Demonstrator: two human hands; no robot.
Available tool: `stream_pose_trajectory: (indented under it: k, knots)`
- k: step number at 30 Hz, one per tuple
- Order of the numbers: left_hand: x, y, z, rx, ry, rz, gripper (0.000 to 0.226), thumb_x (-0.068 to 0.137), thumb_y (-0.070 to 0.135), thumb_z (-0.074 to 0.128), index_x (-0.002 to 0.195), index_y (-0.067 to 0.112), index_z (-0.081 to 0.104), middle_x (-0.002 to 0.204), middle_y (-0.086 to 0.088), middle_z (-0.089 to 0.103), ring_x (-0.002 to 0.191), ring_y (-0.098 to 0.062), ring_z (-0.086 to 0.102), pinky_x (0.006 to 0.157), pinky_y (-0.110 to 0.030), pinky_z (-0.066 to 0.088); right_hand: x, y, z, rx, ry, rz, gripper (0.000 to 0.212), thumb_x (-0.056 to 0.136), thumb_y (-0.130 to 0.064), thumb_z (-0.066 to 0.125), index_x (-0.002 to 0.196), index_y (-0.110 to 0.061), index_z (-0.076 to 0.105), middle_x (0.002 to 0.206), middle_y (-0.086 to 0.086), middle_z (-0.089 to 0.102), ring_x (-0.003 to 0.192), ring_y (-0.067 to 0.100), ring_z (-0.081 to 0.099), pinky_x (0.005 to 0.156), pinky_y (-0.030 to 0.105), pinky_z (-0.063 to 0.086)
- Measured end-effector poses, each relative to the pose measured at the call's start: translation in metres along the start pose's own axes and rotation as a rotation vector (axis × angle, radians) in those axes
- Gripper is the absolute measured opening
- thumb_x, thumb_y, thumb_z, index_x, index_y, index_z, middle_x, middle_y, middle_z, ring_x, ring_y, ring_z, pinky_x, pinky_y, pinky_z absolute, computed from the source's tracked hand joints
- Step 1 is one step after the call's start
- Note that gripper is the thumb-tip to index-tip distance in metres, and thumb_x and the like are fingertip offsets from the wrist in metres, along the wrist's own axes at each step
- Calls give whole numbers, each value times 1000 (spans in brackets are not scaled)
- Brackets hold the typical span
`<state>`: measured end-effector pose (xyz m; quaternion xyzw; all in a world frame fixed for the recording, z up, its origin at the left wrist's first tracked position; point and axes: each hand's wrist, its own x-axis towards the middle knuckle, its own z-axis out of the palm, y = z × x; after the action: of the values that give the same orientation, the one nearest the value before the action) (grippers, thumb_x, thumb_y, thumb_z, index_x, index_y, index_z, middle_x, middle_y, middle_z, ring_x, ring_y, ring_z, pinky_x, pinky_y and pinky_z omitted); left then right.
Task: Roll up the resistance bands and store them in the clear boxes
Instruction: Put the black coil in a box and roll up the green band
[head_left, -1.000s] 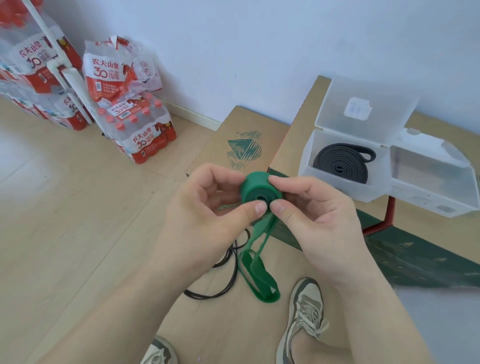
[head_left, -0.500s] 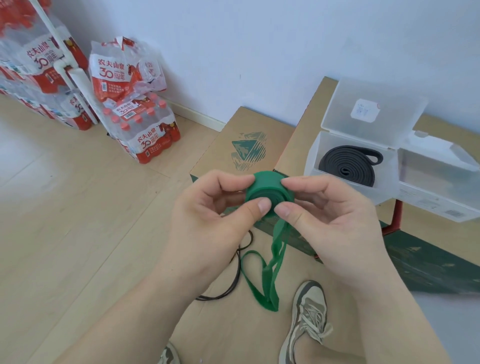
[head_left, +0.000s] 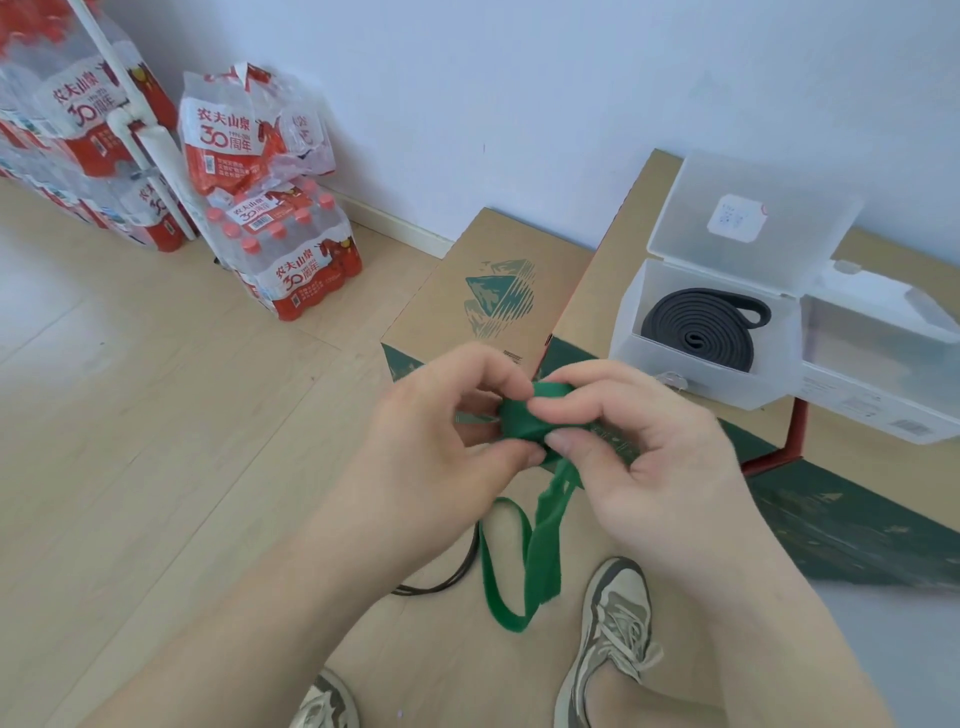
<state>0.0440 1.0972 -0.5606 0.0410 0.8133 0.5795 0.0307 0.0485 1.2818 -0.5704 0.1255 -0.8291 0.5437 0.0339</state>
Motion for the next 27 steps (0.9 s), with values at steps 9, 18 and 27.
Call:
stream_pose_trajectory:
  k: [9,18,27]
  knots:
    - [1,9,-3,-449,59,-103,40,67,11,90,96,24,66,100,-2,78,99,-26,74,88,-60,59,7,-13,-7,485,97,145,28,83,1,72,108,-12,75,111,6,80,105,18,76,89,25,58]
    - [1,-5,2,310,-28,284,42,79,8,80,114,26,65,104,20,67,102,-3,66,83,-24,58,1,5,0,-116,-37,-42,38,88,12,71,101,-21,82,110,-7,68,108,15,67,86,17,52]
    - [5,0,-3,-344,60,-25,39,73,0,90,95,26,71,98,0,77,98,-20,74,80,-32,63,6,-1,-7,407,103,120,36,76,-5,86,105,-26,81,120,6,76,113,25,73,97,36,59]
